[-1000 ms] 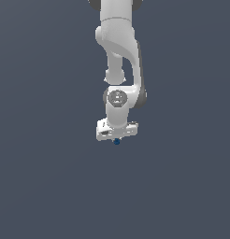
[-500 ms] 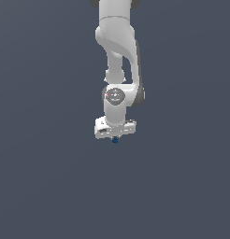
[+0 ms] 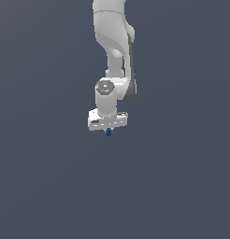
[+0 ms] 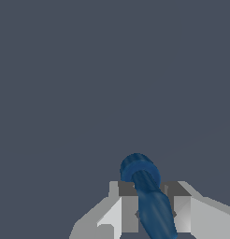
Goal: Pick up the object and move it to a goal position.
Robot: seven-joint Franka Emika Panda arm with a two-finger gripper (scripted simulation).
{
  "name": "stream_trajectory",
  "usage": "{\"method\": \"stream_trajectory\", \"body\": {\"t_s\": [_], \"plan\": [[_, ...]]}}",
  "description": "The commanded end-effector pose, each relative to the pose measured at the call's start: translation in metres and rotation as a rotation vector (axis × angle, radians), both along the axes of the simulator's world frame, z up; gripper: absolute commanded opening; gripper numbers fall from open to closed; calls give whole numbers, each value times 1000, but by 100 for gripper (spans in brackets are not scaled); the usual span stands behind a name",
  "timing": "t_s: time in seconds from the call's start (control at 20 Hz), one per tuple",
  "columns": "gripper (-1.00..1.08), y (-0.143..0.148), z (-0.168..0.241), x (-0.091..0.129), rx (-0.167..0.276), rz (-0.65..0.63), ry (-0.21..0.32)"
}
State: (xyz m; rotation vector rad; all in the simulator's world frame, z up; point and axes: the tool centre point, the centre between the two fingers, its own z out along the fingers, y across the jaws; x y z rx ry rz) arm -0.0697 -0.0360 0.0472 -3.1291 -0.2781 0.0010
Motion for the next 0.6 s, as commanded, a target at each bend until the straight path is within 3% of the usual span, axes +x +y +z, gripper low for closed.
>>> {"method": "stream_trajectory", "body": {"t_s": [0.0, 0.55], "plan": [[-100, -11, 1, -13, 0, 0, 0], [-100, -34, 4, -37, 0, 0, 0]]}}
